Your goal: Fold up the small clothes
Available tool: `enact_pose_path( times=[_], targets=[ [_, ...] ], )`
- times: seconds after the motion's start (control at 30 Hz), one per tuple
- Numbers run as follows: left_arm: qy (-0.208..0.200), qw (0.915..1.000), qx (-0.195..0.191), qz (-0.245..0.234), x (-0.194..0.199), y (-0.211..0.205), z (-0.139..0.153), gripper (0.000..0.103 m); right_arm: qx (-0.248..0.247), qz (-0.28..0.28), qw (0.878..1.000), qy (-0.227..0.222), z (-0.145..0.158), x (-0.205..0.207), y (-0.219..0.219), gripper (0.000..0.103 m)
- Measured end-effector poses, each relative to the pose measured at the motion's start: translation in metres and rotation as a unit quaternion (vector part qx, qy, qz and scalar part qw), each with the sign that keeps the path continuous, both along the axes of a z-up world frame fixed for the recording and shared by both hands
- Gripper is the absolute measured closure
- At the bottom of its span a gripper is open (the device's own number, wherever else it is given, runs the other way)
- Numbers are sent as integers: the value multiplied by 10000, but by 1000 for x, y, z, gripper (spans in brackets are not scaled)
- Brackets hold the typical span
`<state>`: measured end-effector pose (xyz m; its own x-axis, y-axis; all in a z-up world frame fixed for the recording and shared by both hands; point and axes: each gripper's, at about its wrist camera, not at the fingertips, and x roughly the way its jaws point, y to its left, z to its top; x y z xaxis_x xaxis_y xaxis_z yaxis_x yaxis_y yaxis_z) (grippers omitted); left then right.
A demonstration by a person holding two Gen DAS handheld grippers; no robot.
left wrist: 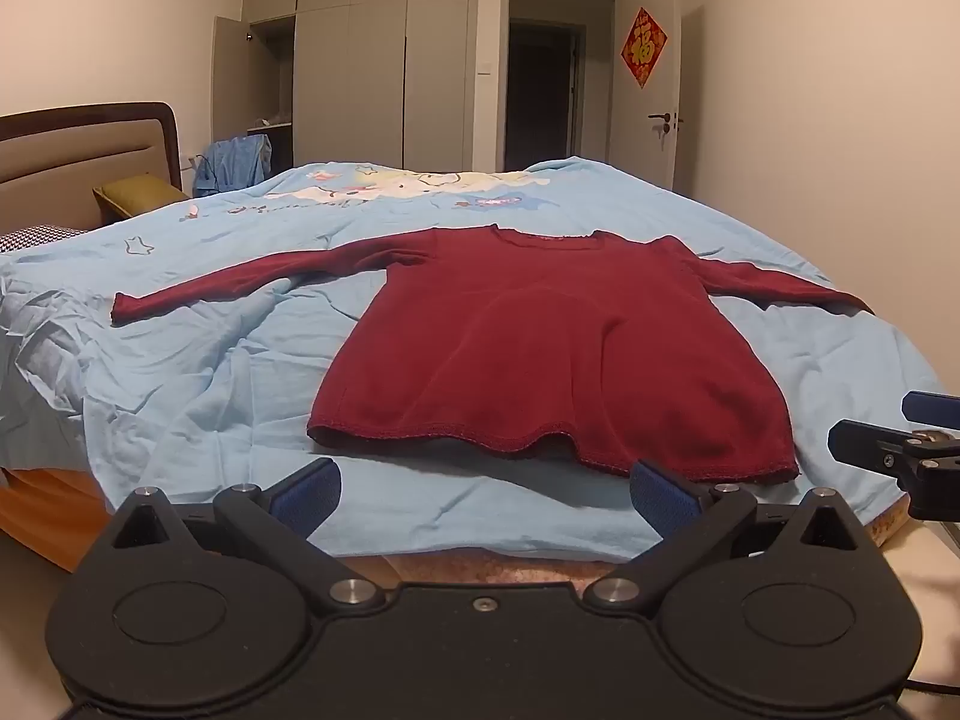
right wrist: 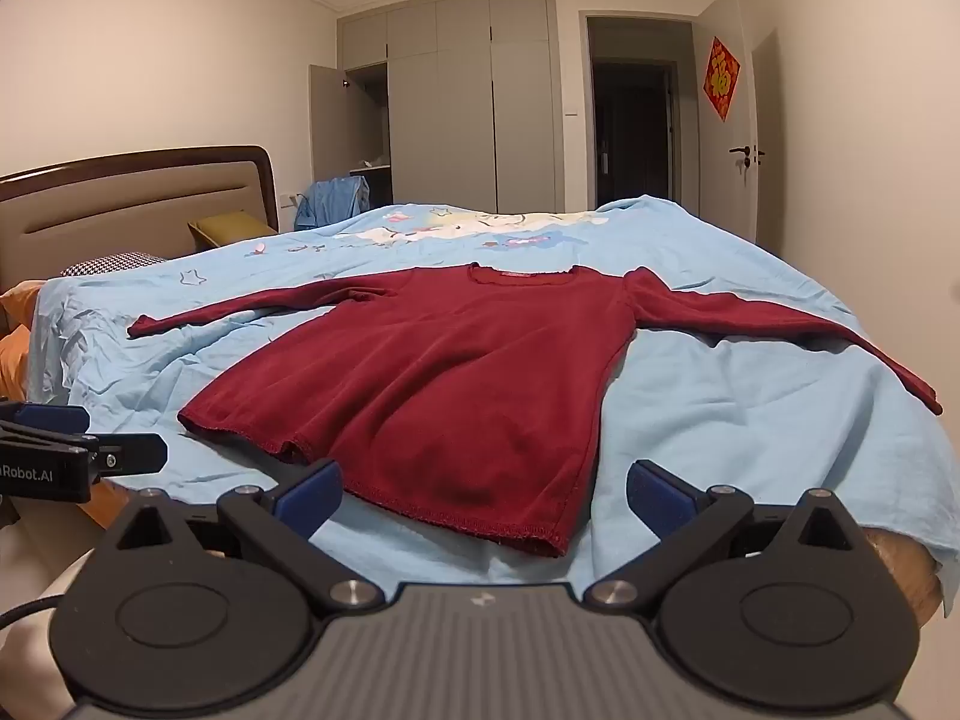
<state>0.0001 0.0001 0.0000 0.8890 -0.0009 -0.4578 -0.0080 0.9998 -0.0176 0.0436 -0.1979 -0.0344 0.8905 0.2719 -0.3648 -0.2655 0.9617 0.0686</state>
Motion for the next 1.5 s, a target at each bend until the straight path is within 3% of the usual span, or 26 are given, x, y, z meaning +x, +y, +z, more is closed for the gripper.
enact_pose_path(
  times=[1.5],
  targets=[
    [46,10000,29,45,1,3,0,1,-8,-4,10000,40,-1,2,0,0]
  ],
)
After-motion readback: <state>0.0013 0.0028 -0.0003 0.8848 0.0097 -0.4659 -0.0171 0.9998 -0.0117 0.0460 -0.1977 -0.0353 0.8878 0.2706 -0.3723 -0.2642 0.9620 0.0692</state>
